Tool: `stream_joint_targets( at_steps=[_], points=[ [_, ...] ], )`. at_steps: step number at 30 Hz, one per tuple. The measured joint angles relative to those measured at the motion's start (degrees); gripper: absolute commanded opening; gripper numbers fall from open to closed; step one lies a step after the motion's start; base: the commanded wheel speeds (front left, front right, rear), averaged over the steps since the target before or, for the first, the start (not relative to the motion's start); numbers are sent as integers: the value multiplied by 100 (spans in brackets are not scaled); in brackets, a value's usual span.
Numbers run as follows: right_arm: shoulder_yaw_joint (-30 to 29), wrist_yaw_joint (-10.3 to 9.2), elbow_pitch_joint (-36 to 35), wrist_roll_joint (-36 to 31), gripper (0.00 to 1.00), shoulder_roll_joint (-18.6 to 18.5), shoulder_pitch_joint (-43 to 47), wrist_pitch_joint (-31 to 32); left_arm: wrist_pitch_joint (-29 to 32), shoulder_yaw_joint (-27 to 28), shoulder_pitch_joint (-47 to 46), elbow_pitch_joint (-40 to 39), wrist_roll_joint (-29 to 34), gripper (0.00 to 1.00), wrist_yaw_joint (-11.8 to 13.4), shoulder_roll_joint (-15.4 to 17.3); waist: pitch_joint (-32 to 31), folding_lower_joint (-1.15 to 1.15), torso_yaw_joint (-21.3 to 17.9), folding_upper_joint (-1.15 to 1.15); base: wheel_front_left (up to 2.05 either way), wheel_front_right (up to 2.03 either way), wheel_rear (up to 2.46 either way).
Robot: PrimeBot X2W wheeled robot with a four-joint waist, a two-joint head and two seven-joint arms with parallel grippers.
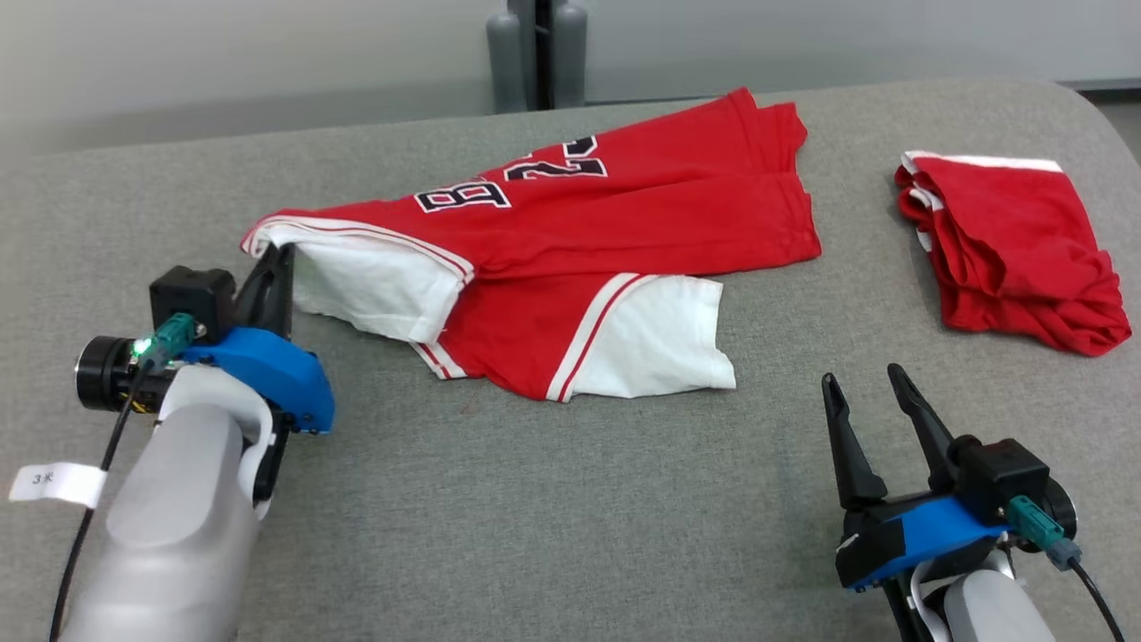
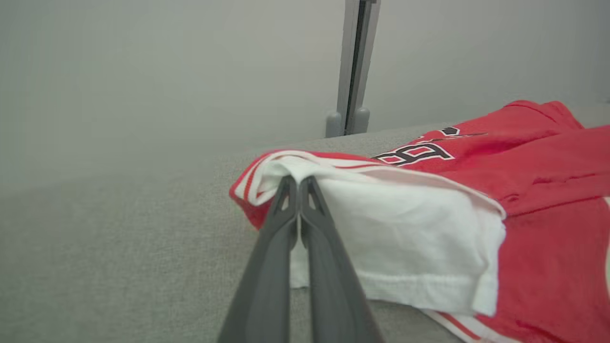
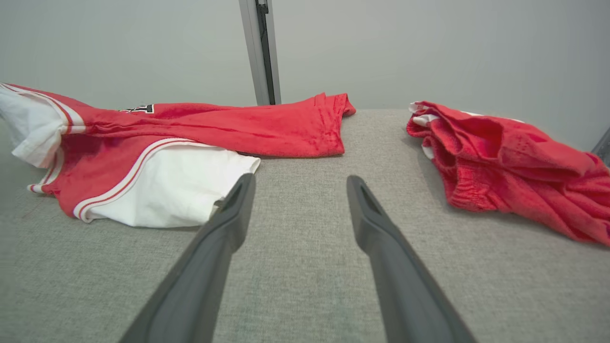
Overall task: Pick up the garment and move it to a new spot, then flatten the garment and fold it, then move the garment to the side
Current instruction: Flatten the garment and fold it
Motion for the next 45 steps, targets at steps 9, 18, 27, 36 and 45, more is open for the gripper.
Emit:
stream_joint_targets(
  at_steps=[9,18,27,36,45],
  points=[
    [-172,0,129,36,100,1,322,0,-16,-121,1643,-2359,345,0,313,43,-687,-1,361,0,0,0,0],
    [-402,0,124,-9,100,0,546,0,1044,-244,3680,-4599,319,0,820,495,-846,-1,520,0,0,0,0],
    [-224,0,104,-5,100,2,380,0,1886,-219,3628,-4599,81,0,787,687,-514,0,317,0,0,0,0],
    [-205,1,32,-52,100,0,186,0,1588,-96,2584,-3120,11,0,708,531,-162,1,-7,0,0,0,0],
    [-292,0,37,-73,100,-1,130,0,946,-99,2069,-2040,-53,63,605,238,-143,1,28,0,0,0,0]
  ],
)
